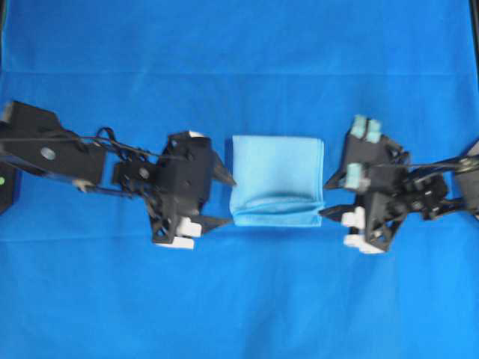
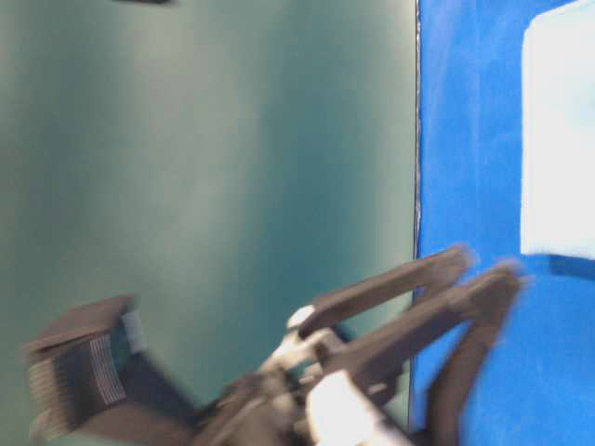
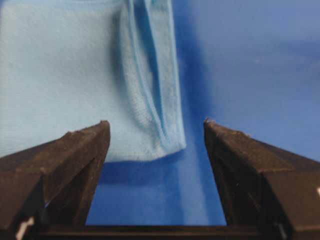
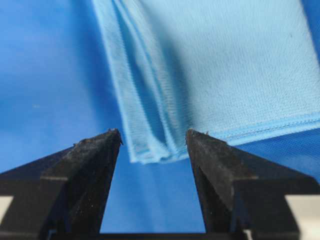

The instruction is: Fold the light blue towel.

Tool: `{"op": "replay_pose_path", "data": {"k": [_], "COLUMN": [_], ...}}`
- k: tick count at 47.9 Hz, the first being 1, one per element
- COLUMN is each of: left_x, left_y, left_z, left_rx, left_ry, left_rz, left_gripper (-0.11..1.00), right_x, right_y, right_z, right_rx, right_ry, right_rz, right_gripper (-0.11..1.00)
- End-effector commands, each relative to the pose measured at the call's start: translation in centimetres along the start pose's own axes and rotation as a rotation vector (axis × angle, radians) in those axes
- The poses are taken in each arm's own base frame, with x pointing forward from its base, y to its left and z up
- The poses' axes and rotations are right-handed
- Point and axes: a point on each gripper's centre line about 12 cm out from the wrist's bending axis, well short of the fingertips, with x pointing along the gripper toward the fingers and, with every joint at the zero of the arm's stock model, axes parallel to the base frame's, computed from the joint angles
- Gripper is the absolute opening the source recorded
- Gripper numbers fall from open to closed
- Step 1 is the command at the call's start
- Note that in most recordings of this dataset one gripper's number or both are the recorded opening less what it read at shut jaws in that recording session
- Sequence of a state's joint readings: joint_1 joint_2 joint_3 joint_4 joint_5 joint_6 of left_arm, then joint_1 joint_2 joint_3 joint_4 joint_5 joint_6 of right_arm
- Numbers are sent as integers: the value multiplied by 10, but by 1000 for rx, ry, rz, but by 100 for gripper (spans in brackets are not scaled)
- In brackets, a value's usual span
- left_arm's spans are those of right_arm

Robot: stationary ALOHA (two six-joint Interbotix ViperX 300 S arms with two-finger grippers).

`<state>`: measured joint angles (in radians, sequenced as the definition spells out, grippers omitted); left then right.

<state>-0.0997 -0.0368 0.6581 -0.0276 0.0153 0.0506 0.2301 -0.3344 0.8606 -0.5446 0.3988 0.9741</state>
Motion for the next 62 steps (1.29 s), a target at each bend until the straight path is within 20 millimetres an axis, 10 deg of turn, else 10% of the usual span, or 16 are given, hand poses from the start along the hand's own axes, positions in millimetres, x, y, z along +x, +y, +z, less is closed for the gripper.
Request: {"op": "replay_pose_path", "data": {"k": [1,28,62], "left_x": [-24,-152,-199], "left_y": [1,2,10], "left_z": [20,1,-113], "left_rx": [-1,-7,-74], "left_ry": [-60,-336,-474], "left_rz": [2,15,76], "left_gripper": [72,72,71], "right_x": [-27,-134,-111], "right_y": [1,-47,-76], "right_z": [13,-11,-71], "right_rx": [-4,-50,-92], "right_ry": [-62,-367,-409], "right_rz": [2,43,42], "right_gripper": [59,59,58]}}
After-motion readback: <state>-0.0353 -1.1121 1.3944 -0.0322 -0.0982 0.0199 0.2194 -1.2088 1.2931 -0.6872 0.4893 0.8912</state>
